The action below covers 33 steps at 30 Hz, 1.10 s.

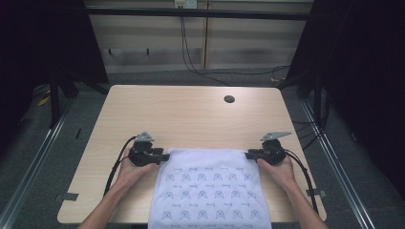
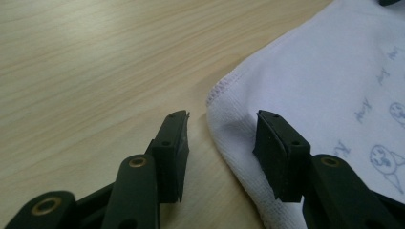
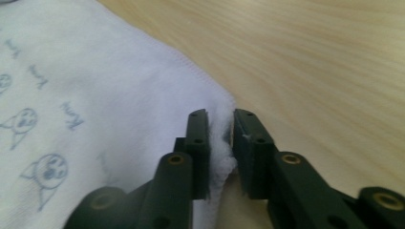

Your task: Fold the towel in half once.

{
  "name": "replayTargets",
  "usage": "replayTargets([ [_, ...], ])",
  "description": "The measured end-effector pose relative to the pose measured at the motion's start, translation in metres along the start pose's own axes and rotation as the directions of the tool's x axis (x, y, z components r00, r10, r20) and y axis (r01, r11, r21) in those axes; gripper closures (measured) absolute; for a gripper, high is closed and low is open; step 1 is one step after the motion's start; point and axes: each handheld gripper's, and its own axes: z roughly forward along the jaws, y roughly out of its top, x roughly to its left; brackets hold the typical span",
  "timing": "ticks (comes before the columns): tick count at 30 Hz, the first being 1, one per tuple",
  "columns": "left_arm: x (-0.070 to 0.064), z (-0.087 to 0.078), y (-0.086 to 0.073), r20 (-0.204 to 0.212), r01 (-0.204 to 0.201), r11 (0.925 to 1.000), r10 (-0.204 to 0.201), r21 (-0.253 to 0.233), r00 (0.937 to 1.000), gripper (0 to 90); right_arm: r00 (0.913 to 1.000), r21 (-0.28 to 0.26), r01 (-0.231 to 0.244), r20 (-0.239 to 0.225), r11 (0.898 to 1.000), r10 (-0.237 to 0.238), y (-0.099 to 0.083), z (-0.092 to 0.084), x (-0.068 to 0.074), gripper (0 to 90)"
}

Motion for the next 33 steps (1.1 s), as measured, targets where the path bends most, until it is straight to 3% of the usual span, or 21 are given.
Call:
replayTargets([
  [6, -0.008, 0.006, 0.003, 0.029, -0.027, 0.9996, 0.026, 0.008, 0.9992, 53.1, 0.9962, -0.013, -0.021, -0.085, 1.0, 0.02, 0.0, -0.002, 0.004, 85.0],
  [10, -0.016, 0.01, 0.005, 0.038, -0.053, 0.9984, 0.053, 0.016, 0.9979, 51.8, 0.9944, -0.019, -0.03, -0.102, 0.999, 0.028, 0.0, -0.003, 0.005, 85.2],
  [11, -0.018, 0.011, 0.005, 0.048, -0.061, 0.9979, 0.06, 0.02, 0.997, 52.9, 0.9943, -0.022, -0.029, -0.103, 0.999, 0.027, 0.0, -0.003, 0.005, 85.2],
  [13, -0.021, 0.01, 0.005, 0.056, -0.076, 0.9966, 0.075, 0.03, 0.9956, 65.8, 0.994, -0.034, -0.032, -0.105, 0.999, 0.029, 0.001, -0.006, 0.006, 85.2],
  [16, -0.017, 0.005, 0.006, 0.069, -0.047, 0.9989, 0.047, 0.004, 0.9965, 74.0, 0.9944, -0.053, -0.03, -0.103, 0.998, 0.024, 0.002, -0.011, 0.006, 85.2],
  [19, -0.006, -0.008, 0.005, 0.089, 0.015, 0.9988, -0.011, -0.047, 0.996, 76.2, 0.9941, -0.07, -0.046, -0.101, 0.996, 0.039, 0.002, -0.017, 0.005, 85.3],
  [25, -0.003, -0.022, 0.005, 0.124, 0.034, 0.9955, -0.023, -0.088, 0.992, 78.5, 0.9927, -0.12, -0.077, -0.101, 0.99, 0.065, 0.004, -0.03, -0.001, 85.7],
  [33, -0.002, -0.037, 0.007, 0.159, 0.047, 0.9897, -0.025, -0.135, 0.987, 82.0, 0.9945, -0.165, -0.077, -0.082, 0.983, 0.064, 0.009, -0.041, -0.002, 86.3],
])
